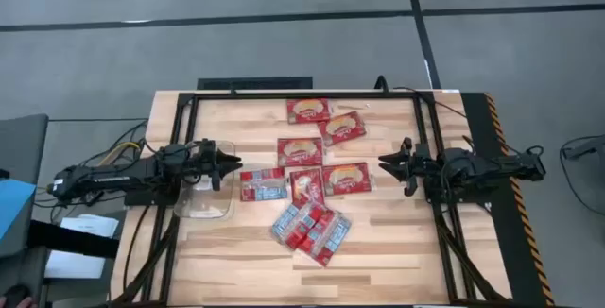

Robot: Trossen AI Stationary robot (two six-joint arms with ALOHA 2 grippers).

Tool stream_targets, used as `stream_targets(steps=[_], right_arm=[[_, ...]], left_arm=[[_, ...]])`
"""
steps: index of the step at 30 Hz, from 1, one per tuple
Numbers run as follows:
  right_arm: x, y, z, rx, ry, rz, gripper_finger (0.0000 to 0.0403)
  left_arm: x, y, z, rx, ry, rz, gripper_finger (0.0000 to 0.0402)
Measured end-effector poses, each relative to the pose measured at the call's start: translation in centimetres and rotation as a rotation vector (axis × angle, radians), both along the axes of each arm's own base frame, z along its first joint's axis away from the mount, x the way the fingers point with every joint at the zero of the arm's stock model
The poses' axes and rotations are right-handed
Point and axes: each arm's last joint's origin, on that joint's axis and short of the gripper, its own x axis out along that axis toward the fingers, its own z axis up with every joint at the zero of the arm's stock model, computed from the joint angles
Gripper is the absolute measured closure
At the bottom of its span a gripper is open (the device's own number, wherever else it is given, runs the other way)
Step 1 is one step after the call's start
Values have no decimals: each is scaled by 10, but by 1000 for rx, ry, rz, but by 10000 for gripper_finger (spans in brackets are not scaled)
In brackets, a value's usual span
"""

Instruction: Sort popcorn bags into baskets

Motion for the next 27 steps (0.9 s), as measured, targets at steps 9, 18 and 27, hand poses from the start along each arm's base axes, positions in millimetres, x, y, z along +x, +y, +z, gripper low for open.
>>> stream_targets(steps=[9,18,27], right_arm=[[0,0,0,0,0,0,268],[0,0,0,0,0,0,258],[0,0,0,0,0,0,255]], left_arm=[[0,0,0,0,0,0,274],[0,0,0,0,0,-1,274],[0,0,0,0,0,-1,274]])
